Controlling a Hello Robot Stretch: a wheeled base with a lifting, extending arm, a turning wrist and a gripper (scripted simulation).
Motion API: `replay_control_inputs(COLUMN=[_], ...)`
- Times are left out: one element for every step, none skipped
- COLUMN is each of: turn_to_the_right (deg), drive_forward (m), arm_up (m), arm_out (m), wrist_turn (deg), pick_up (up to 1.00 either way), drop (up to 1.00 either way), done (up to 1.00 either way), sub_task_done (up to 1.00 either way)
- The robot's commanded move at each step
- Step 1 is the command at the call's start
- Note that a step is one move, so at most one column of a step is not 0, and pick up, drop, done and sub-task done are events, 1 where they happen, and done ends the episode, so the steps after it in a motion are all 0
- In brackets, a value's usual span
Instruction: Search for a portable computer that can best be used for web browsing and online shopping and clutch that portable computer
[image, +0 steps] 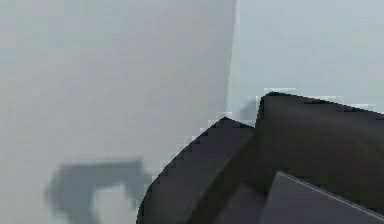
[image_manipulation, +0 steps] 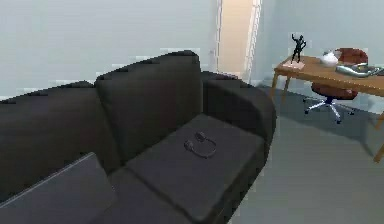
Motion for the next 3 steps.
replay_control_inputs(turn_to_the_right=[-39.0, 0.0, 0.0], drive_forward=[0.0, 0.0, 0.0], arm_up=[0.0, 0.5, 0.12], arm_out=[0.0, 0.0, 0.0], wrist_turn=[0.0, 0.0, 0.0], pick_up=[0.0, 0.0, 0.0], drop=[0.0, 0.0, 0.0], done=[0.0, 0.0, 0.0], sub_task_done=[0.0, 0.0, 0.0])
